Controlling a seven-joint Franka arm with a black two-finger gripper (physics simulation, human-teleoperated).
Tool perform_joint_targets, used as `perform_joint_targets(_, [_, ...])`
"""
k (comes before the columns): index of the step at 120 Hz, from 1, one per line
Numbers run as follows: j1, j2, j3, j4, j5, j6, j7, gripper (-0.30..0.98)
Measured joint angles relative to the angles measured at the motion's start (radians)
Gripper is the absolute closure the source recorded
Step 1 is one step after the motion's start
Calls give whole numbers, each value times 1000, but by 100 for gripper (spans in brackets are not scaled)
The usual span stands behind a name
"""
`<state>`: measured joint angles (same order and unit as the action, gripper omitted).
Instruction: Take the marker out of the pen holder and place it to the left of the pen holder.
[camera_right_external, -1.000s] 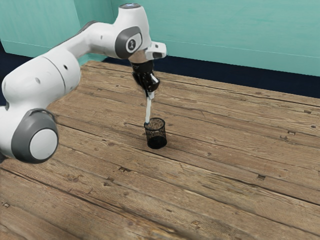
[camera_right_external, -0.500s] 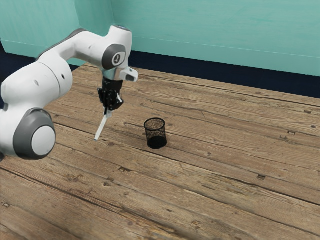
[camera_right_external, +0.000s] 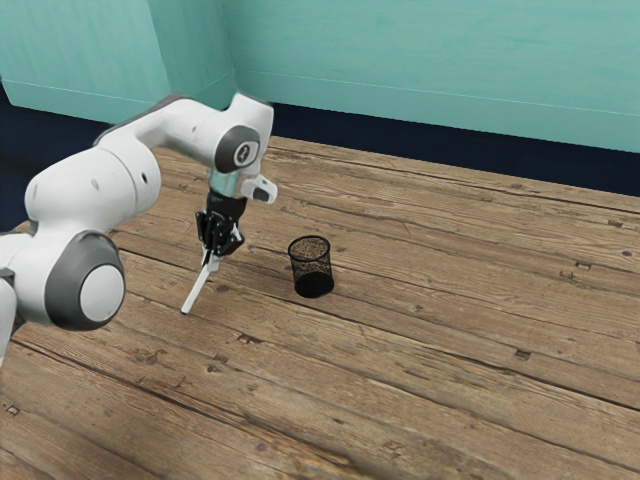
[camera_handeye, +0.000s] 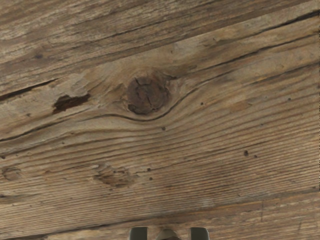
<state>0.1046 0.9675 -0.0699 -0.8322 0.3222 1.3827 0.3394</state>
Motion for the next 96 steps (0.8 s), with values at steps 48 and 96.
perform_joint_targets(48, [-1, -8, -4, -5, -35, -11, 14, 24])
perform_joint_targets(96, [3, -749, 9, -508, -233, 49, -9, 4])
